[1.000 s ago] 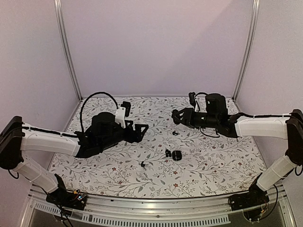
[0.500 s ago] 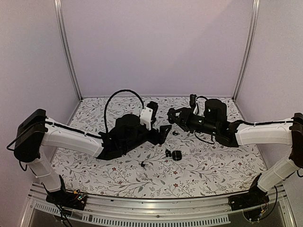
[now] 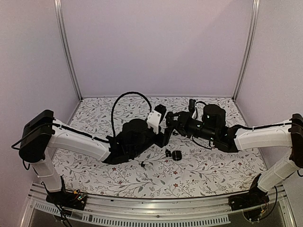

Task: Insert the wireless bluetooth earbuds into the charging case
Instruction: Pass from the right arm to the left

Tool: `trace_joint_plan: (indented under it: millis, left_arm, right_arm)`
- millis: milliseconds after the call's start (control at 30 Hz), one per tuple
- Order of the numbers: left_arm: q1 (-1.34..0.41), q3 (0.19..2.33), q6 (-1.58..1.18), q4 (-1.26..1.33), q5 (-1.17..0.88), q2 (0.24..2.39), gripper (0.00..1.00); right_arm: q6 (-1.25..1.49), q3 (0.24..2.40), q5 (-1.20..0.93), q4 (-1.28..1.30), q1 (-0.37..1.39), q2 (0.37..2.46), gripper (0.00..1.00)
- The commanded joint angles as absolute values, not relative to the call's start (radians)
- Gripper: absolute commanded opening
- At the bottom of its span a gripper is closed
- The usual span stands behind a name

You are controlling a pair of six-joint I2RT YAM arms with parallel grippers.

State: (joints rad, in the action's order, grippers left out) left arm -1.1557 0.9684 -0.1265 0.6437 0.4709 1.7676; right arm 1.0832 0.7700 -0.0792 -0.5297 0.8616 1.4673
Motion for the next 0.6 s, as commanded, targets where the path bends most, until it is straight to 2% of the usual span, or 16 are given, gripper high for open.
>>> trace_joint_plan:
  millis: [0,367,567]
  left_arm:
    - [-1.164,0.964,-0.098,0.732,0.542,1.755,0.62]
    - [-1.168,1.009,-0.030,0.723,0.634,1.793,0.56]
    - [-1.198,1.015,0.117,0.805,0.736,1.829,0.54]
  right_arm:
    - [1.112,0.747,-0.054,-0.594,0.874,1.454,0.41]
    - [1.157,0.739,-0.124,-0.670,0.878,1.483,0.40]
    - [1.215,0.722,-0.134,-0.720,0.890,1.515,0.41]
